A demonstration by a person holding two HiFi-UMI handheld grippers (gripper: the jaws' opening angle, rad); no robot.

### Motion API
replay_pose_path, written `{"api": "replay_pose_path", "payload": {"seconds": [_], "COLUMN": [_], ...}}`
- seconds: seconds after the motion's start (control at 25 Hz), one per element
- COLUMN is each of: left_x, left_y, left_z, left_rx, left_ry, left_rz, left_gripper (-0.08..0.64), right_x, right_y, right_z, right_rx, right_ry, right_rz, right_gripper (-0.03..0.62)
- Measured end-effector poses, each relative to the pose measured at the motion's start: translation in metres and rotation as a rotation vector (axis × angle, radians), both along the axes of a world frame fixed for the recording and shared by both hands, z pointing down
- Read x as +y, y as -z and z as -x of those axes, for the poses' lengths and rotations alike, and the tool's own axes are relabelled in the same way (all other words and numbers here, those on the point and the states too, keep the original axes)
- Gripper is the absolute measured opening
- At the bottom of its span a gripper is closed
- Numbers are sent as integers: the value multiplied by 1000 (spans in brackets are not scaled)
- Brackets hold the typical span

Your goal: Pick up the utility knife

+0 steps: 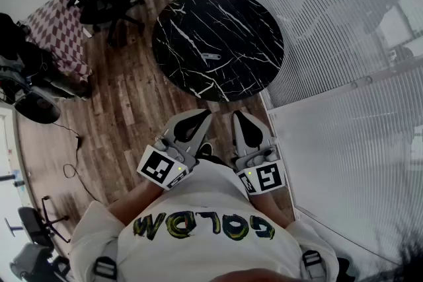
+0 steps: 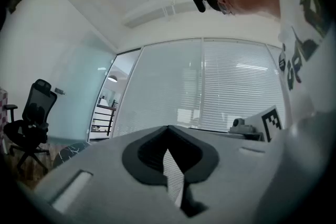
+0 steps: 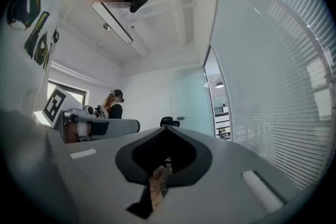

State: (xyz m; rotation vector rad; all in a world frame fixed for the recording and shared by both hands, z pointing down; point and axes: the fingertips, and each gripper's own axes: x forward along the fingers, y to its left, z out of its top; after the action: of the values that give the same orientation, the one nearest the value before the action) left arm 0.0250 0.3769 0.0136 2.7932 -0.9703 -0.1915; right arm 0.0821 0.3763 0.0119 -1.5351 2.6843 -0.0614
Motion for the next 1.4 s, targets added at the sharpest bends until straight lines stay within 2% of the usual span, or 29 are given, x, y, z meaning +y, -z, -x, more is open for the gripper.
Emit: {"api": "replay_pose_path", "payload": {"seconds": [0.48, 0.84, 1.16, 1.4], "left_x": [7, -7, -63, -138], "left_y": [-16, -34, -54, -68], "left_z": [-33, -37, -11, 23], "left_rx": [-10, -31, -16, -7], "left_ry": [25, 32, 58, 79], "left_rz": [23, 65, 82, 97], "left_gripper": [3, 3, 3, 3], "right_x": [8, -1, -50, -129], "right_y": [-13, -37, -55, -67], "right_z": [-34, -41, -22, 14], "right_rx": [-8, -18, 14, 65], "right_ry": [22, 19, 24, 77], "right_rz": [18, 80, 109, 135], "right_gripper": [0, 0, 0, 0]}}
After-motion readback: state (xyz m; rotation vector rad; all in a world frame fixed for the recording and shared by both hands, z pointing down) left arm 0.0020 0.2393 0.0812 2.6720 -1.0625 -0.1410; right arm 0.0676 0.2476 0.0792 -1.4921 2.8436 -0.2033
